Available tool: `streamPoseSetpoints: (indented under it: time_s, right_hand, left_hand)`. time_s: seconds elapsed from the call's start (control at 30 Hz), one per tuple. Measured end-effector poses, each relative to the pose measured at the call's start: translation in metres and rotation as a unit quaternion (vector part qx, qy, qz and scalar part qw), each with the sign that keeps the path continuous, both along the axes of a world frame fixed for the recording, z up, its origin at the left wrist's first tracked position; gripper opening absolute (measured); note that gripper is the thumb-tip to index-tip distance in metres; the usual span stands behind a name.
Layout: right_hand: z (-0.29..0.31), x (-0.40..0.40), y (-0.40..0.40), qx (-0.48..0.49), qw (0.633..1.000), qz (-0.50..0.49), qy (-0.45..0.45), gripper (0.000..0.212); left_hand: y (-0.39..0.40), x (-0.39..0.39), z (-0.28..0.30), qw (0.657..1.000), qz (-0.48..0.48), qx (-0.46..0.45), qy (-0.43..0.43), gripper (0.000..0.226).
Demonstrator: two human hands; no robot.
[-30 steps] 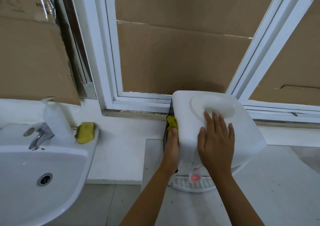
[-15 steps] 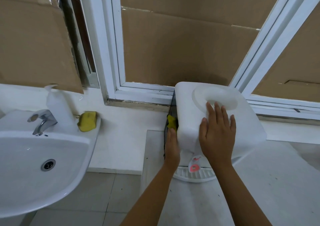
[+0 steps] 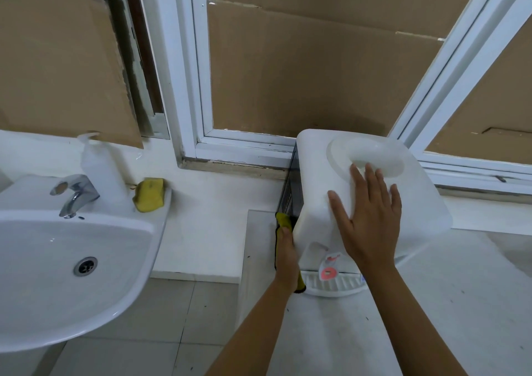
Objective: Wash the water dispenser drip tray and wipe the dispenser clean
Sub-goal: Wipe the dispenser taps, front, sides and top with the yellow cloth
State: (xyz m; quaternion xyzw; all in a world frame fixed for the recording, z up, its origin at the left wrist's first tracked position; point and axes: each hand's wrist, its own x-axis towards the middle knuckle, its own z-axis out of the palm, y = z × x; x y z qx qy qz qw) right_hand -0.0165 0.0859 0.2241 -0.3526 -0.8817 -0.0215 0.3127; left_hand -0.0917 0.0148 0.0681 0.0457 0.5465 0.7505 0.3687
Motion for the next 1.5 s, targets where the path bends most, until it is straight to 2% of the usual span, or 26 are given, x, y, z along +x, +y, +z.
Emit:
streamPoseSetpoints:
  time_s: [0.1,0.17,0.27,0.43,0.67,0.77,0.87,1.03,1.17,1.23,1.33,1.5]
  right_hand:
    - [0.000,0.002,0.000,0.020,0.999,0.018,-0.033,0.082]
    - [0.000,0.002,0.000,0.023,0.999,0.016,-0.037,0.083]
    - [0.000,0.001,0.000,0.026,0.999,0.010,-0.037,0.083]
    - [0.000,0.001,0.000,0.027,0.999,0.011,-0.032,0.082]
    - [0.001,0.000,-0.001,0.025,0.999,0.009,-0.030,0.080]
    - [0.002,0.001,-0.002,0.026,0.999,0.010,-0.032,0.080]
    - [0.002,0.000,-0.001,0.024,0.999,0.010,-0.032,0.081]
    - [0.002,0.000,-0.002,0.026,0.999,0.012,-0.019,0.081]
    - [0.003,0.000,-0.004,0.022,1.000,0.014,-0.013,0.082]
    - [0.004,0.000,-0.004,0.022,1.000,0.017,-0.014,0.082]
    - [0.004,0.000,-0.003,0.018,1.000,0.018,-0.018,0.082]
    - [0.003,0.000,-0.002,0.012,1.000,0.015,-0.023,0.082]
  left_hand:
    - [-0.004,-0.006,0.036,0.998,-0.011,0.061,0.017,0.084]
    - [-0.003,-0.012,0.056,0.994,-0.019,0.092,0.049,0.076]
    - [0.002,-0.016,0.067,0.992,-0.010,0.116,0.051,0.068]
    - [0.003,-0.006,0.029,0.997,0.019,0.074,0.014,0.088]
    - [0.000,-0.010,-0.025,0.995,-0.017,-0.065,-0.077,0.064]
    - [0.009,-0.013,-0.040,0.993,-0.038,-0.070,-0.091,0.079]
    - [0.015,-0.009,-0.040,0.997,-0.038,-0.043,-0.056,0.083]
    - [-0.002,-0.015,0.041,0.997,-0.049,0.062,0.017,0.089]
    - [0.007,-0.031,0.085,0.990,-0.055,0.090,0.090,0.076]
    - [0.014,-0.040,0.095,0.987,-0.062,0.095,0.118,0.078]
    - [0.029,-0.057,0.103,0.983,-0.060,0.099,0.142,0.076]
    - [0.058,-0.088,0.122,0.977,-0.062,0.115,0.169,0.056]
